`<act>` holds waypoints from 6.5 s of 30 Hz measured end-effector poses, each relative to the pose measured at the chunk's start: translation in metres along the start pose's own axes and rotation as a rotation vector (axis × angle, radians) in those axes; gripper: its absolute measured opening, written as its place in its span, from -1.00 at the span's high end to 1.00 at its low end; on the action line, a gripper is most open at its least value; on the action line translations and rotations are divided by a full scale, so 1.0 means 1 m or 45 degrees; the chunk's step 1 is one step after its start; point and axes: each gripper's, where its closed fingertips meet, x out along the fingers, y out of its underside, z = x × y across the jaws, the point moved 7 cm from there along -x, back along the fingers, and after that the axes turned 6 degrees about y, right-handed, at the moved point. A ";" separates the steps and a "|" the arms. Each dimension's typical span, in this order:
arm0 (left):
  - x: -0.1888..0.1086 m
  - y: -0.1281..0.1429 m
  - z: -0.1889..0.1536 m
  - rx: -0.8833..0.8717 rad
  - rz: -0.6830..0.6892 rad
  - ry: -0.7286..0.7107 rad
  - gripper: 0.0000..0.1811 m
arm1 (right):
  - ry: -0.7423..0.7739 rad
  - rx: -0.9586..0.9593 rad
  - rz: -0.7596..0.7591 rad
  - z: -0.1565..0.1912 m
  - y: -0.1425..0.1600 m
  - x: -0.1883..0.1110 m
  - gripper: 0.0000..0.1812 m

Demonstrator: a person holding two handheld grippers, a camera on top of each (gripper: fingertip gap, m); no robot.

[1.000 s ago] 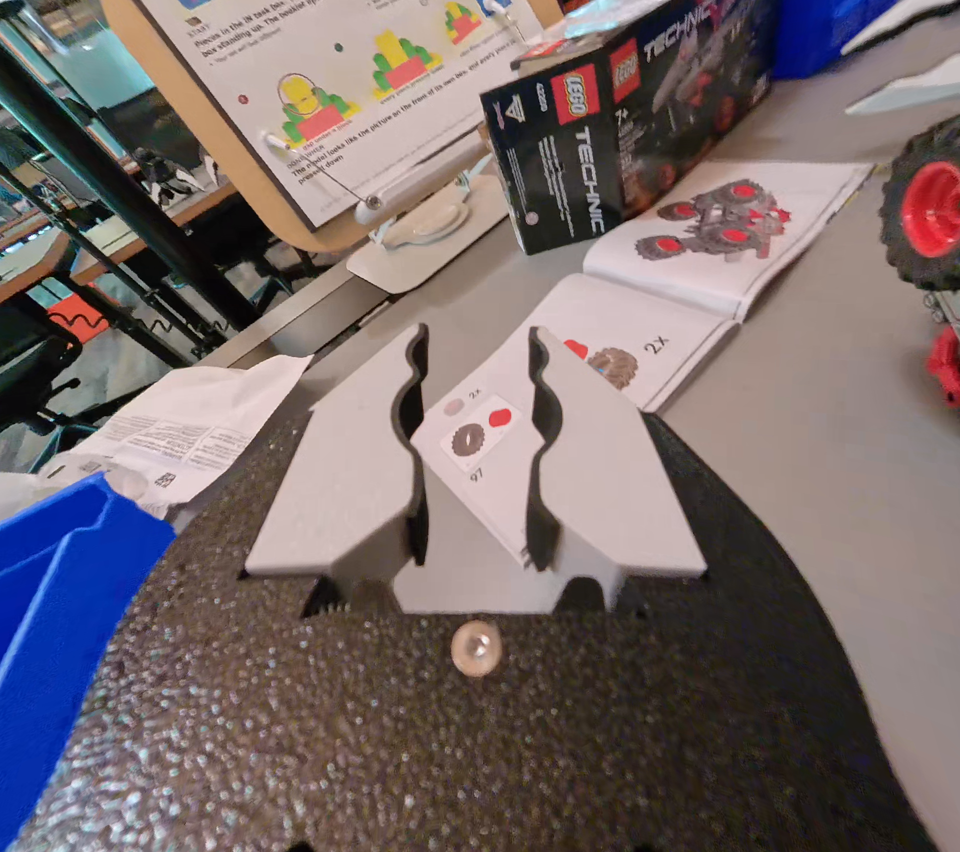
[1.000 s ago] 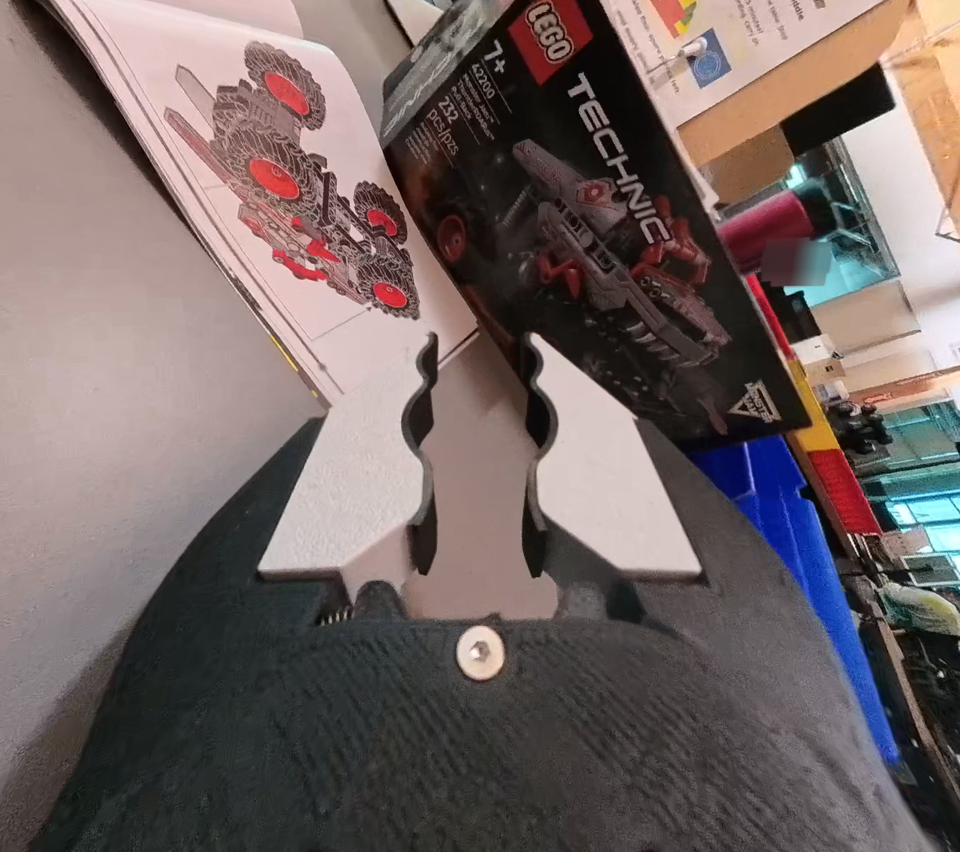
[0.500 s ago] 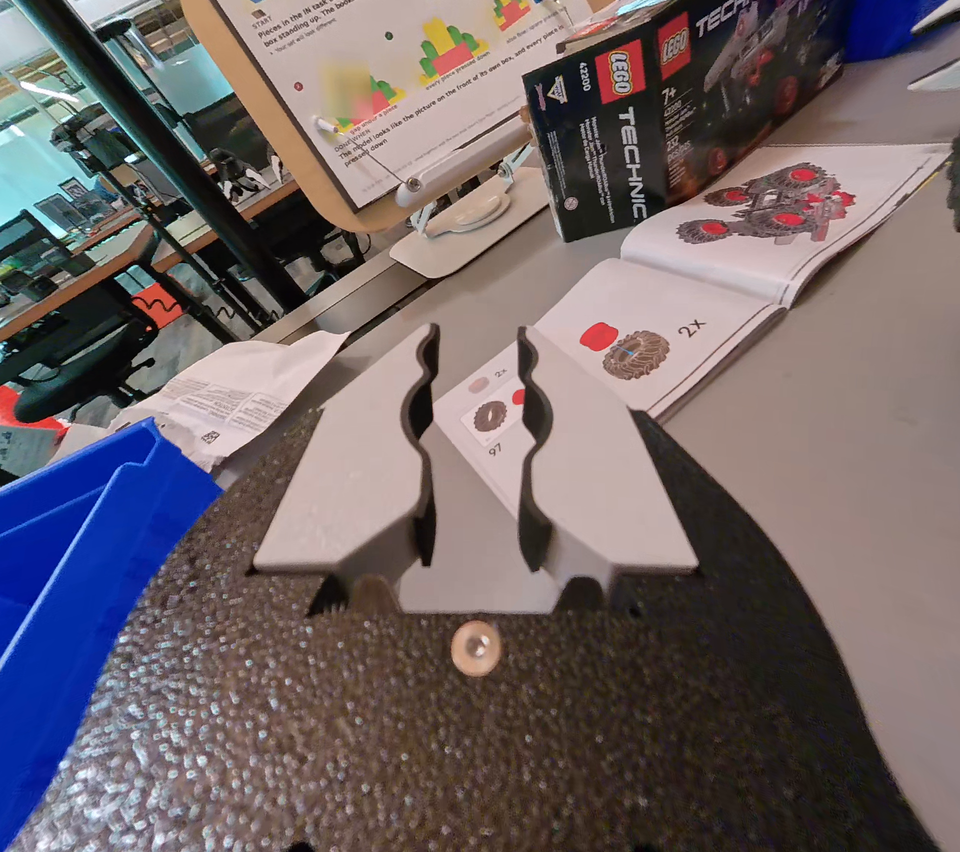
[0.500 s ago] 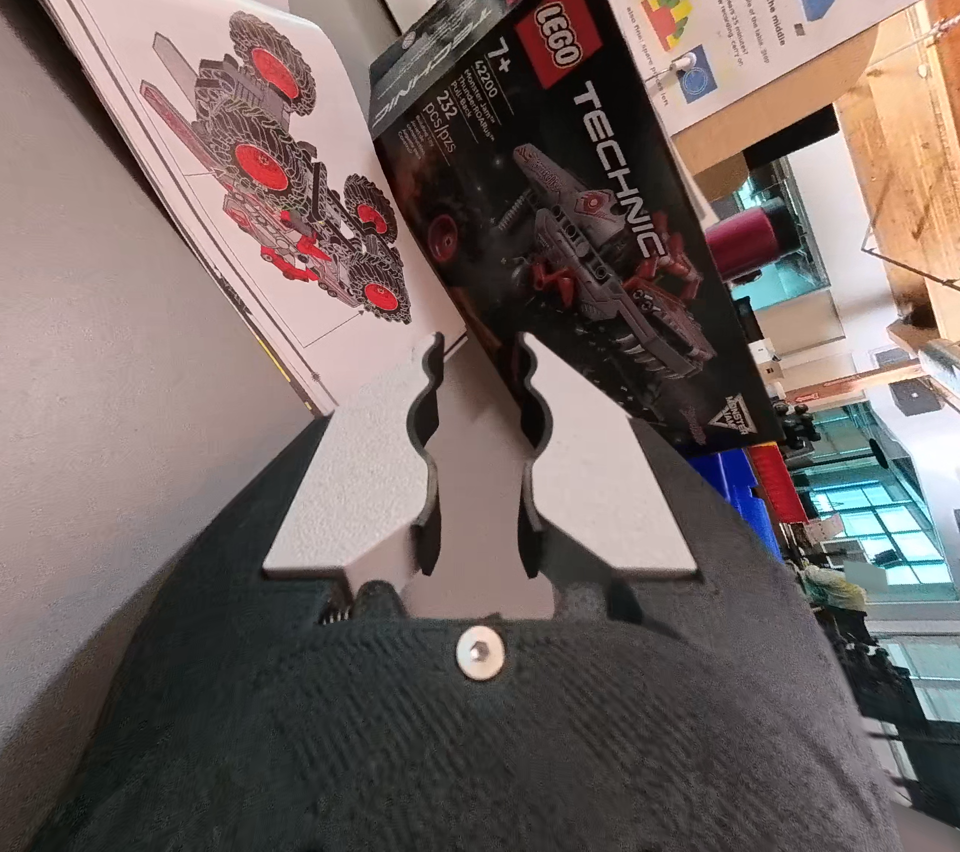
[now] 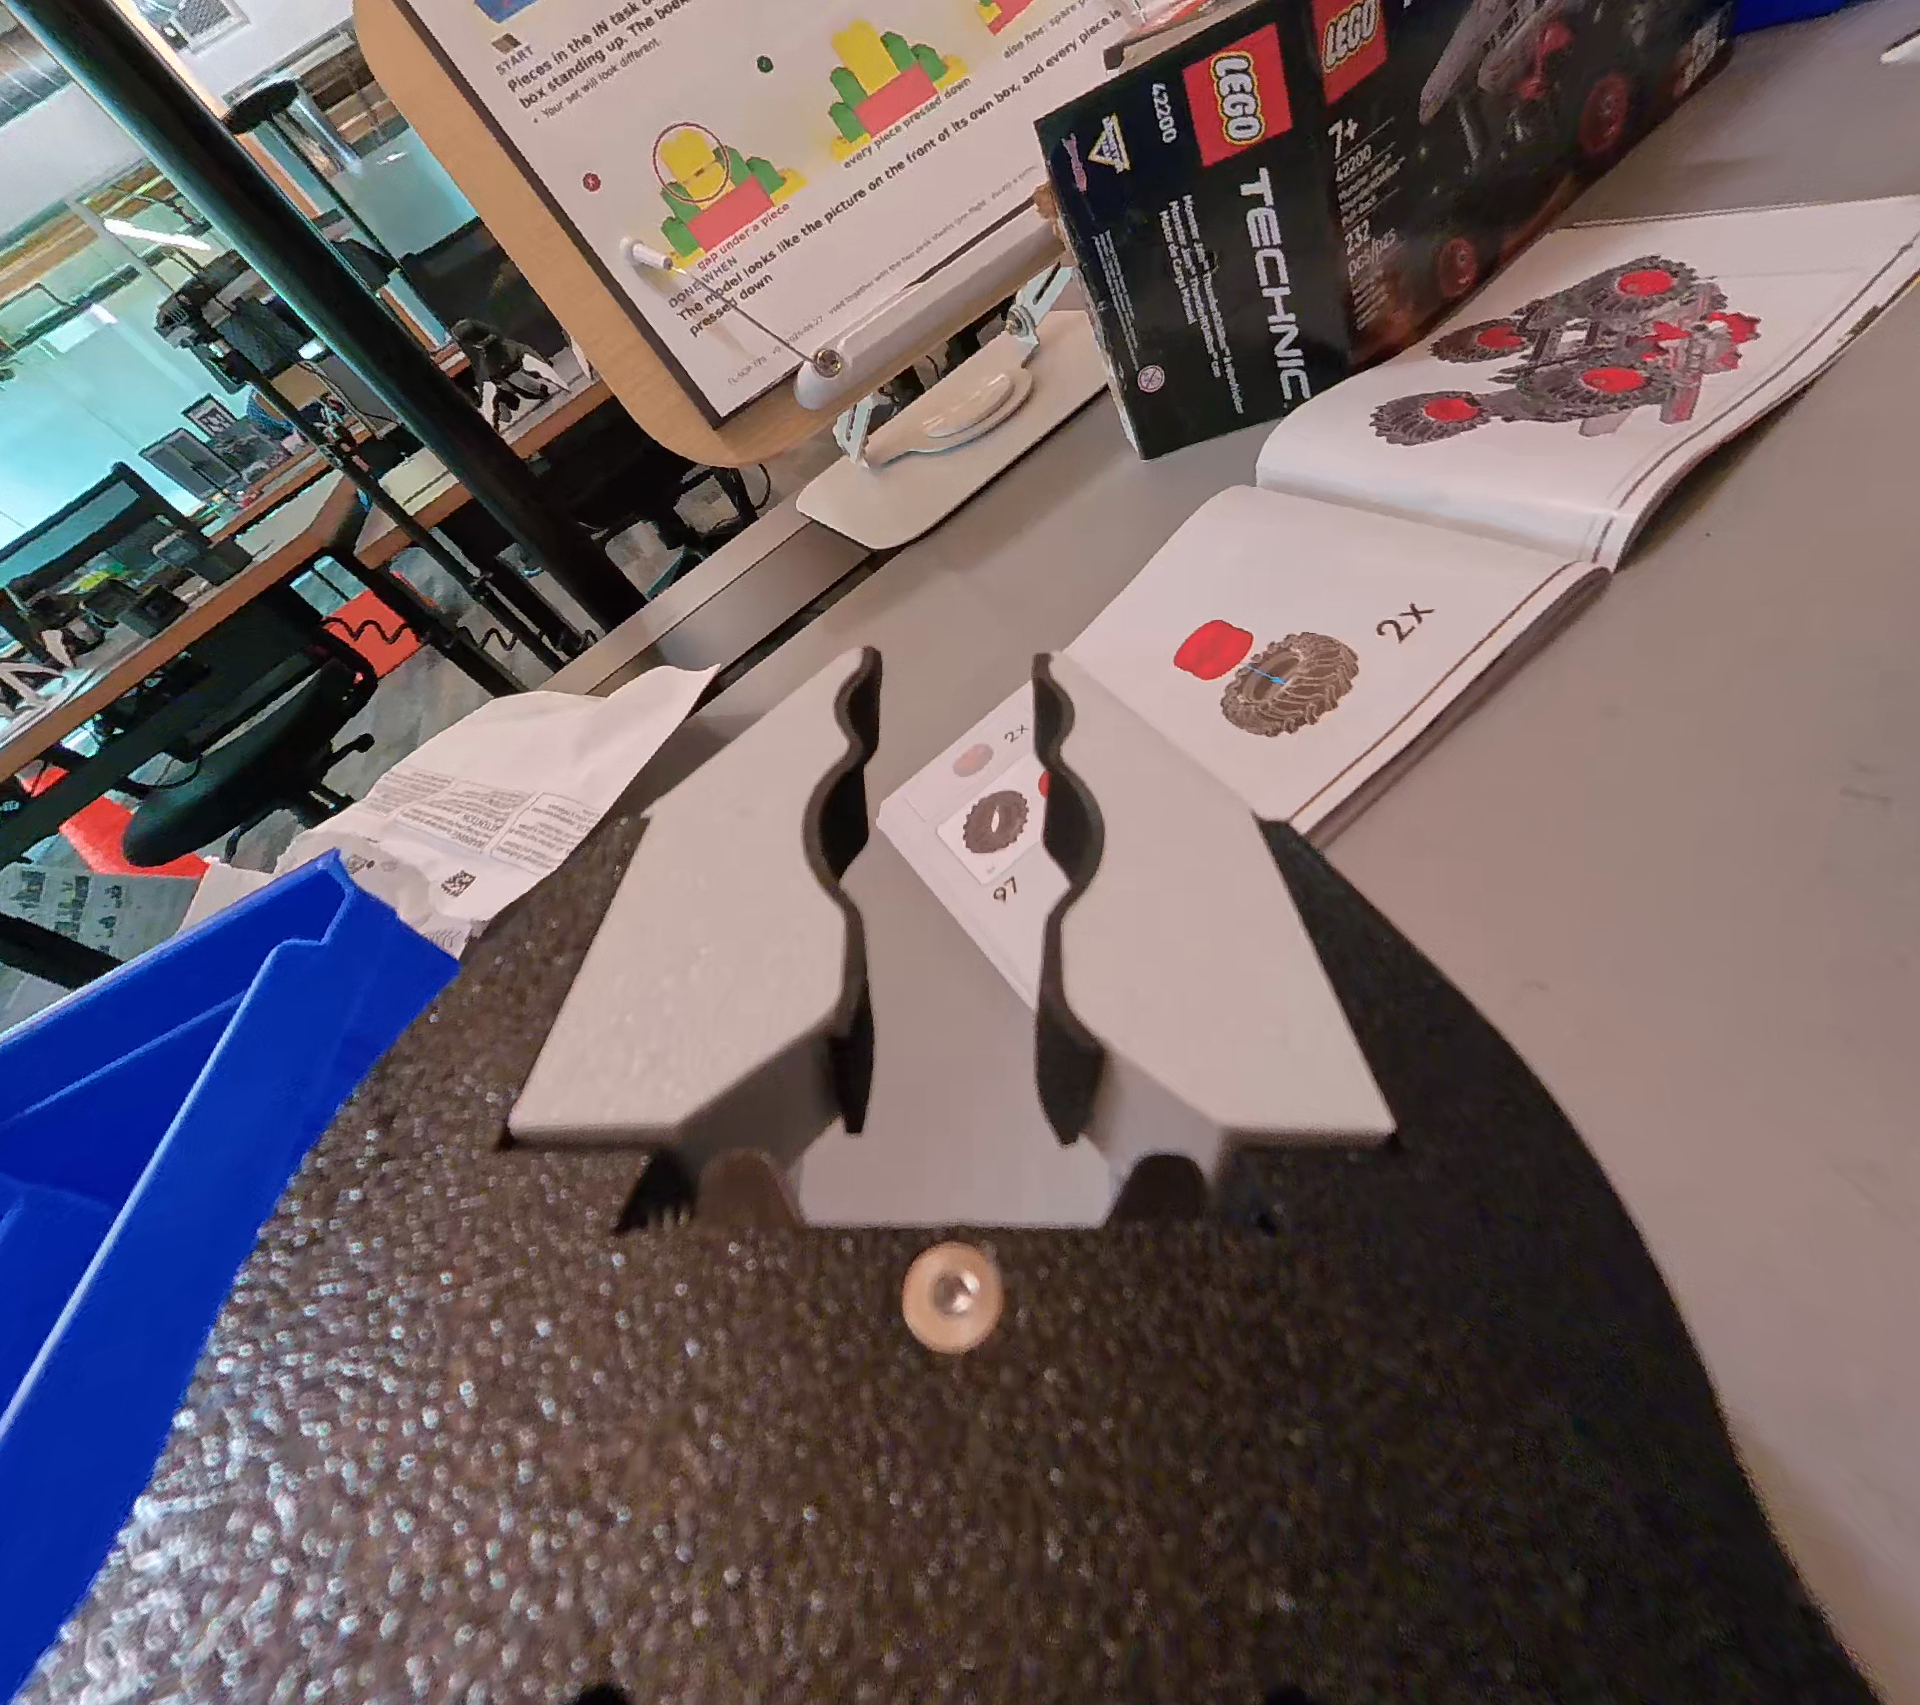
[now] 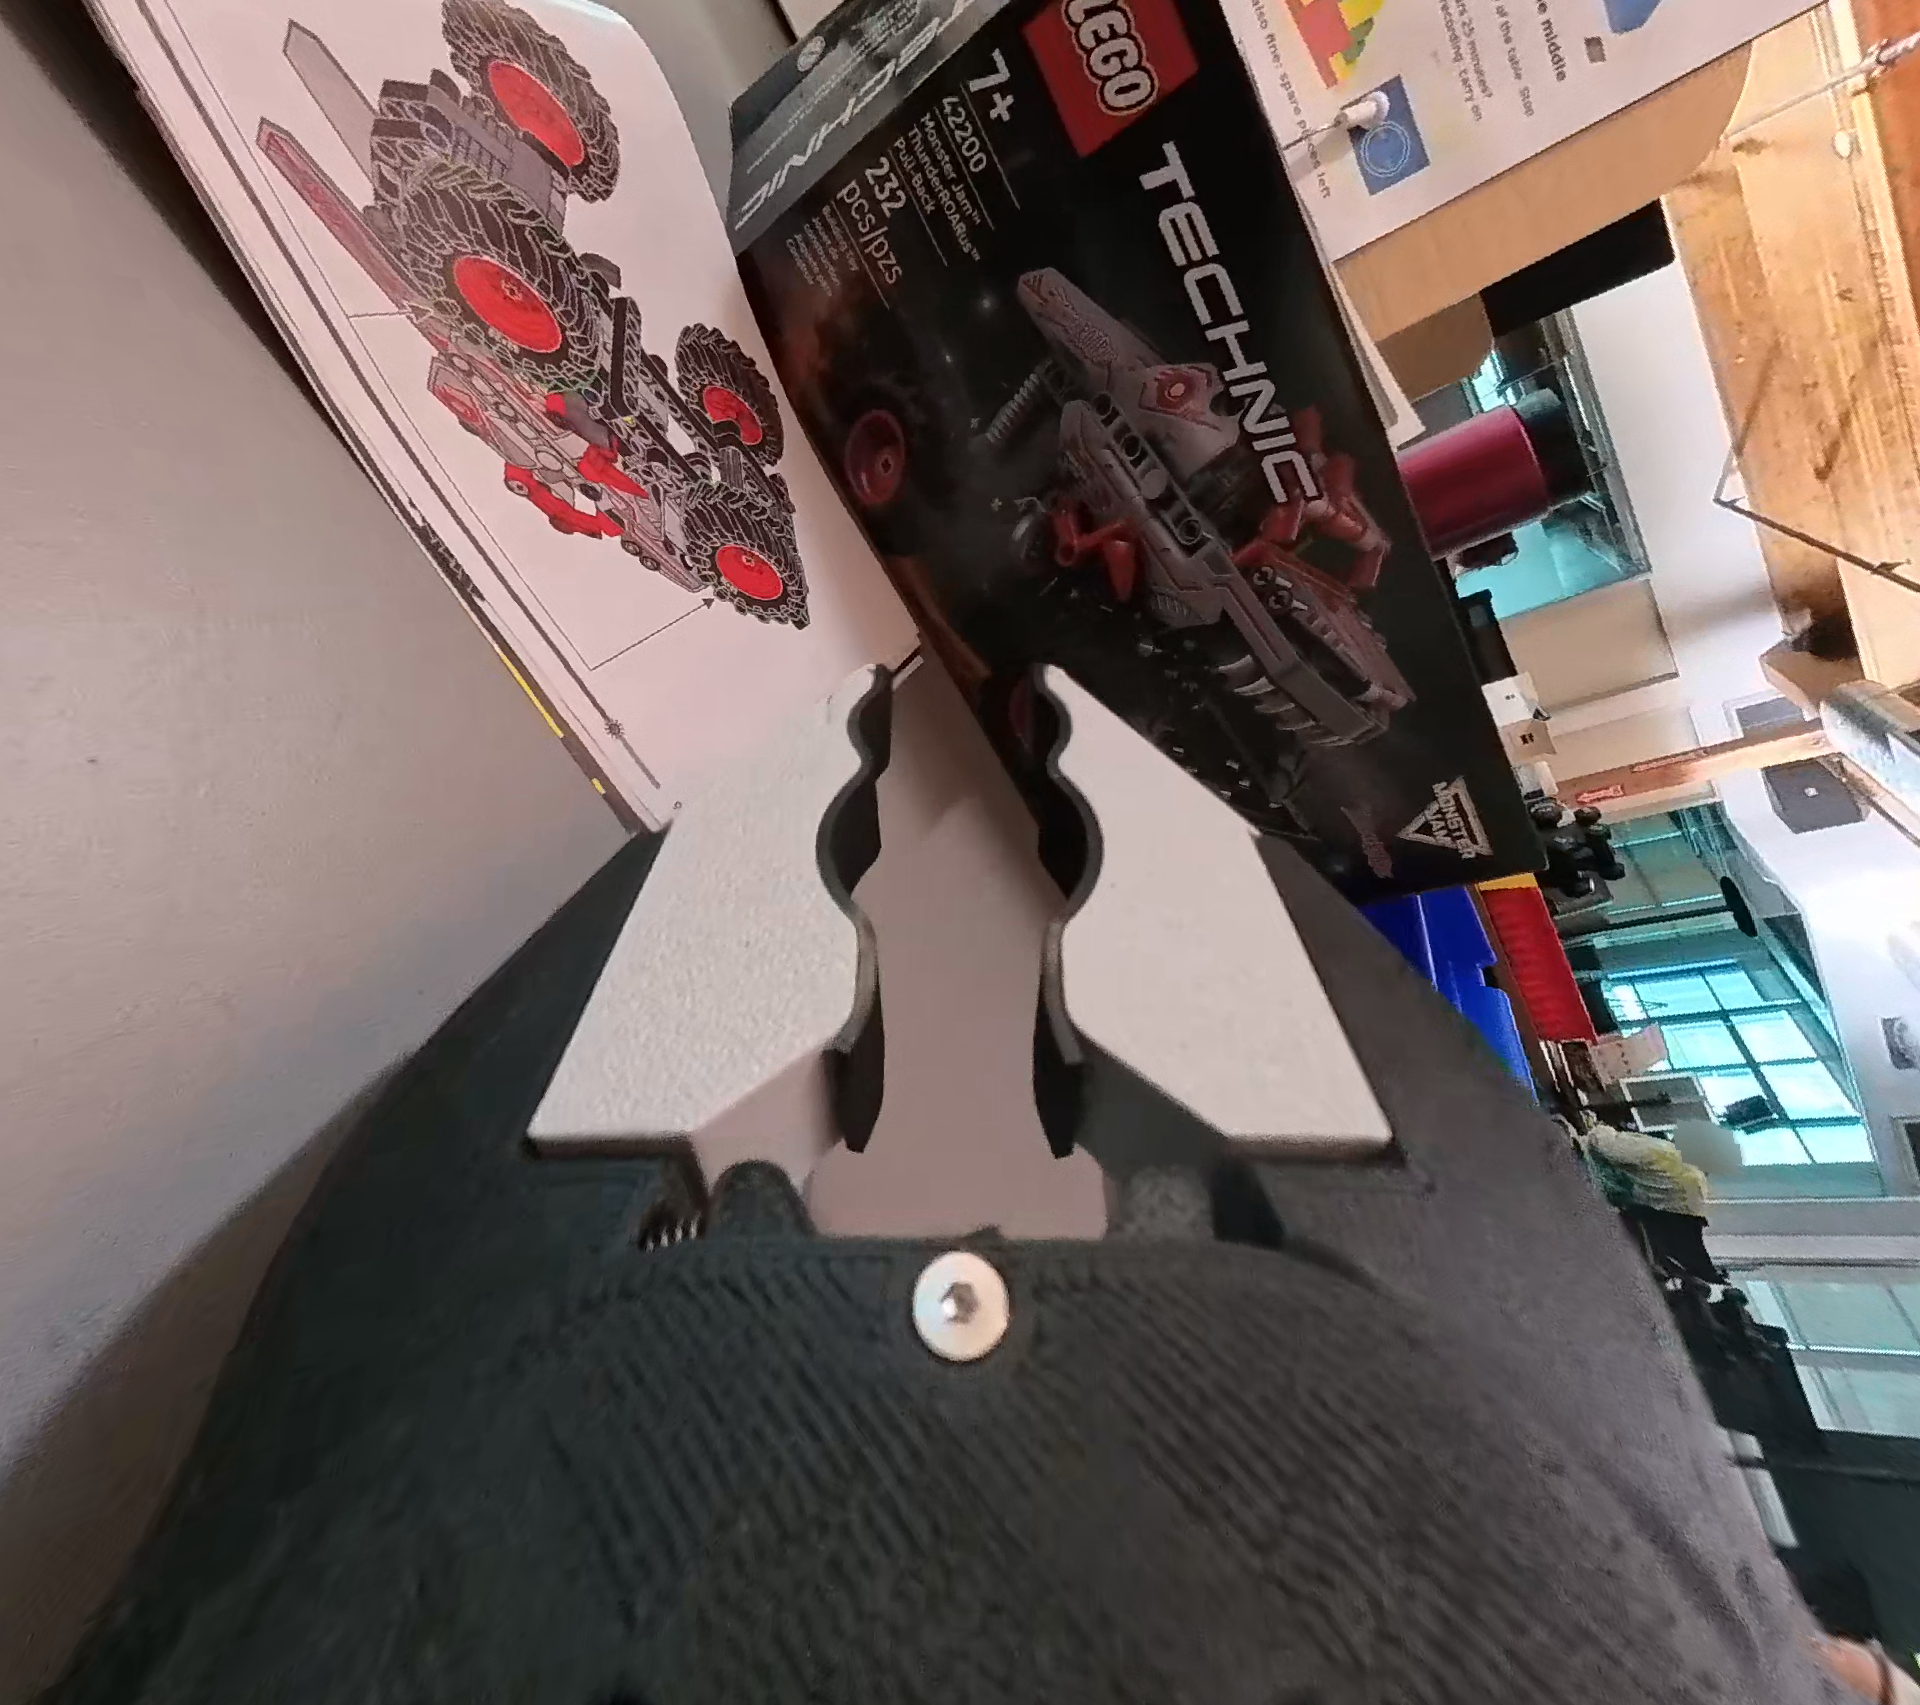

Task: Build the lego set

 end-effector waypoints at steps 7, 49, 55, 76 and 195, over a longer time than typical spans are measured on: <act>0.005 0.004 -0.006 0.040 0.032 0.019 0.72 | -0.037 -0.029 -0.014 -0.001 -0.002 -0.003 0.73; 0.011 0.006 -0.018 0.247 0.112 0.043 0.71 | -0.145 0.012 -0.007 0.007 0.008 0.001 0.75; 0.011 0.006 -0.018 0.252 0.113 0.041 0.72 | -0.316 0.000 -0.078 0.018 0.004 -0.005 0.70; 0.012 0.006 -0.018 0.273 0.119 0.024 0.72 | -0.613 0.386 0.138 0.028 0.005 0.012 0.73; 0.140 -0.073 -0.118 0.589 0.525 1.235 0.94 | -0.493 -0.158 -0.107 0.043 -0.015 0.008 0.89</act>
